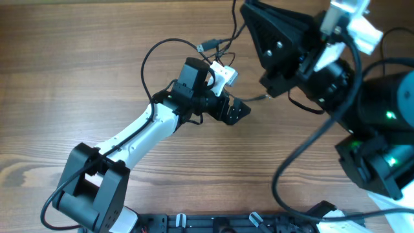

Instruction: Untangle cables

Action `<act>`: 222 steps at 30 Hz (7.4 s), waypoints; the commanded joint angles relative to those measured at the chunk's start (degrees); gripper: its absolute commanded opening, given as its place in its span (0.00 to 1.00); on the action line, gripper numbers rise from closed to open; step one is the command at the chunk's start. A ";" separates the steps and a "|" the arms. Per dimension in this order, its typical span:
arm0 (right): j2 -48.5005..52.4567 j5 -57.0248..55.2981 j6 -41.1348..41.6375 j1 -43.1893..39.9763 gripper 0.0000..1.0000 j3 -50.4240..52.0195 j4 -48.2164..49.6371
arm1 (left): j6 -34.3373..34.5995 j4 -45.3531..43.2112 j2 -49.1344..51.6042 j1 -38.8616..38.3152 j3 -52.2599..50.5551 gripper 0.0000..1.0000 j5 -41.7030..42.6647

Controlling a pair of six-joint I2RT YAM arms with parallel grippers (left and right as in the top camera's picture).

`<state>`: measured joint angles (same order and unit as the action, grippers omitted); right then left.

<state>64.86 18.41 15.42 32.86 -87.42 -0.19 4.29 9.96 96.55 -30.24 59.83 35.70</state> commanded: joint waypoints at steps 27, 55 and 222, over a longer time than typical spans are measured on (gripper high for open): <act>-9.64 -30.32 -12.24 0.07 0.04 -1.64 -20.09 | 15.76 -13.81 0.11 8.59 0.17 0.98 -4.98; -7.96 -25.99 -10.49 0.07 0.04 -1.62 -20.13 | 0.39 -23.34 6.08 -10.43 0.17 0.92 -16.06; 44.46 -20.11 16.06 -61.75 0.52 23.32 -40.04 | 8.17 30.53 -22.60 26.97 0.17 0.04 -1.27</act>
<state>108.86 -0.71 31.79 -29.23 -66.15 -41.23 13.56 40.66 74.04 -3.03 59.94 34.35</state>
